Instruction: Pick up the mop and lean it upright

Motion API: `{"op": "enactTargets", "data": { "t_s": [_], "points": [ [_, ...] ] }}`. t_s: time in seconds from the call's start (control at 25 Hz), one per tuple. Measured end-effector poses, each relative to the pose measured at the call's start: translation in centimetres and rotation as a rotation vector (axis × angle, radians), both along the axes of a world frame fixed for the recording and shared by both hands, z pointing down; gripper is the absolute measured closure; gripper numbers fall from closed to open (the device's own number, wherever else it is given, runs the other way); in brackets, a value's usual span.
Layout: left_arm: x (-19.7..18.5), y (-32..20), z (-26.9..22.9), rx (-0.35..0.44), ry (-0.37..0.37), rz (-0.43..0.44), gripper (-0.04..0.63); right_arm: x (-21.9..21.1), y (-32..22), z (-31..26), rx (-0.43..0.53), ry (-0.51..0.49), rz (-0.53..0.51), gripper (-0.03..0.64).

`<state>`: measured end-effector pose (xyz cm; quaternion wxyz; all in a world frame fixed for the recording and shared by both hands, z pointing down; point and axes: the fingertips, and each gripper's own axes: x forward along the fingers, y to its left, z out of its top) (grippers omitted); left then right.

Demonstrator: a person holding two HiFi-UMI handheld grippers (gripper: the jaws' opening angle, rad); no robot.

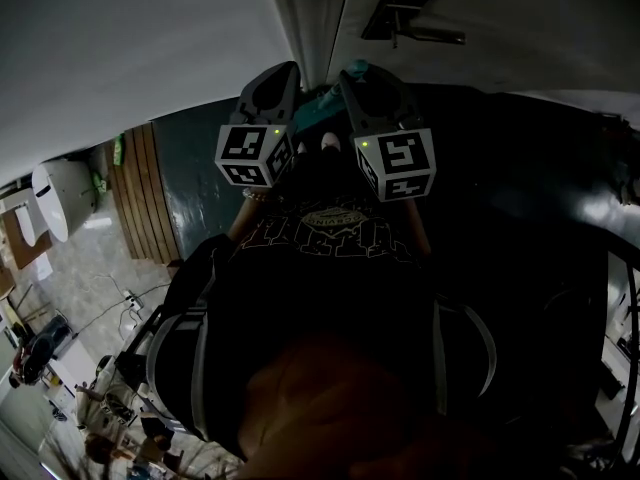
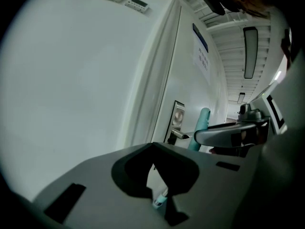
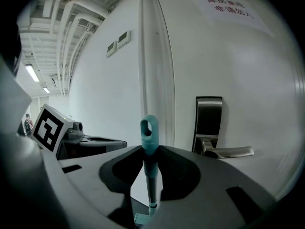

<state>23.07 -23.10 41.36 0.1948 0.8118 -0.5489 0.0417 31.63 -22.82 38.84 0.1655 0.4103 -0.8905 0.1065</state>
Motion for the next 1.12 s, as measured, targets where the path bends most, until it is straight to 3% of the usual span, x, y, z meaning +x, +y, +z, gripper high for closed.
{"op": "enactTargets", "data": {
  "t_s": [0.2, 0.52, 0.8, 1.12],
  "points": [
    [0.4, -0.1, -0.4, 0.024, 0.016, 0.019, 0.549, -0.2, -0.1, 0.2, -0.004, 0.000, -0.015, 0.506],
    [-0.1, 0.3, -0.1, 0.025, -0.025, -0.013, 0.549, -0.7, -0.3, 0.4, -0.009, -0.004, -0.051, 0.506],
    [-0.2, 0.9, -0.6, 0.042, -0.017, -0.039, 0.549, -0.8, 0.0, 0.4, -0.014, -0.014, -0.092, 0.506],
    [-1.1, 2.3, -0.8, 0.065, -0.019, -0.078, 0.549, -2.4, 0.7, 0.3, -0.002, -0.033, -0.189, 0.506]
  ]
}}
